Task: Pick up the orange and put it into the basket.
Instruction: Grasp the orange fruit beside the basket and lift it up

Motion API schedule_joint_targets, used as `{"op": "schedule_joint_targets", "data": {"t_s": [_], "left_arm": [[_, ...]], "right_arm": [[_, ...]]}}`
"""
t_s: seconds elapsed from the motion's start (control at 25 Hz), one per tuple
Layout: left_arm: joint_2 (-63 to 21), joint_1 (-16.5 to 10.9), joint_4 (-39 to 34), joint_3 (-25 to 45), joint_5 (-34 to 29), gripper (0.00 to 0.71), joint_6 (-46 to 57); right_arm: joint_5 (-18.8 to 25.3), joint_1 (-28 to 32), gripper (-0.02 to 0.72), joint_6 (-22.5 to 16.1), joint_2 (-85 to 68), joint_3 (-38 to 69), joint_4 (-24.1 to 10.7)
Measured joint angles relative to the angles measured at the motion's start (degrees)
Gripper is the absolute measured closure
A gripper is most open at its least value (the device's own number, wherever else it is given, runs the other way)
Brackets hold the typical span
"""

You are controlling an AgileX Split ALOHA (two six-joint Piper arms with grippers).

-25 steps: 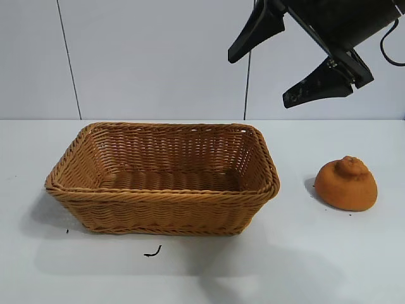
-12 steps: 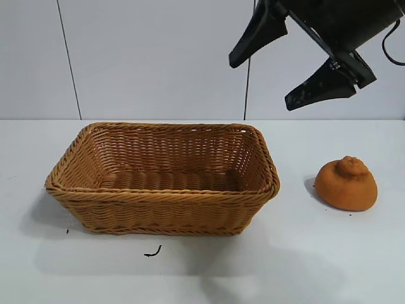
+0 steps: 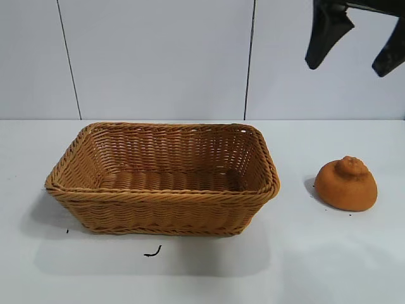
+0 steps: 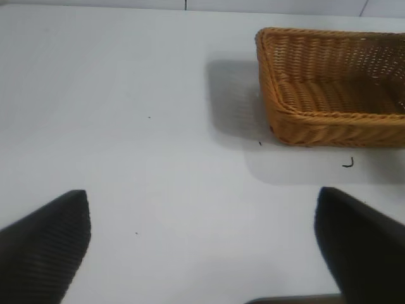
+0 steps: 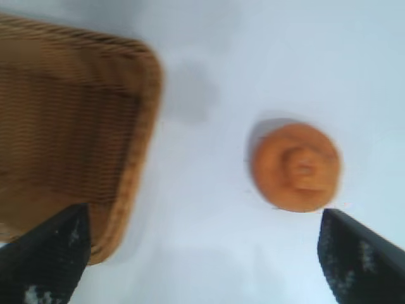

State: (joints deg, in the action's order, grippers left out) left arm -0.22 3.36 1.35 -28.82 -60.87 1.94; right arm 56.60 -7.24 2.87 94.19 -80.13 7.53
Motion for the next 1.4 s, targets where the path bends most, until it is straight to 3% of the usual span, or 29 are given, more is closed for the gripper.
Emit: {"op": "schedule_joint_targets", "data": {"t_s": [0.28,0.52,1.0,1.16,1.24,1.4], "left_arm": [[0.0,0.0,0.0,0.0,0.1,0.018,0.0],[0.0,0.0,-0.1,0.0,0.1,0.018,0.0],[0.0,0.0,-0.1,0.0,0.1,0.018,0.0],[0.0,0.0,-0.1,0.0,0.1,0.018,0.0],[0.0,0.0,-0.2,0.0,0.1,0.018,0.0],[0.0,0.0,-0.2,0.0,0.1,0.018,0.0]], "right_arm": [[0.9,6.4,0.008,-0.1,8.2,-0.3,-0.2],[0.5,6.4,0.008,-0.1,16.0,-0.3,0.8],[-6.4,6.4,0.008,-0.1,26.9,-0.3,1.3],[-6.7,6.4,0.014,-0.1,28.3,-0.3,1.3],[-6.8,6.4,0.094,-0.1,28.4,-0.3,1.3],[-6.6,6.4,0.407,-0.1,28.4,-0.4,1.3]]}}
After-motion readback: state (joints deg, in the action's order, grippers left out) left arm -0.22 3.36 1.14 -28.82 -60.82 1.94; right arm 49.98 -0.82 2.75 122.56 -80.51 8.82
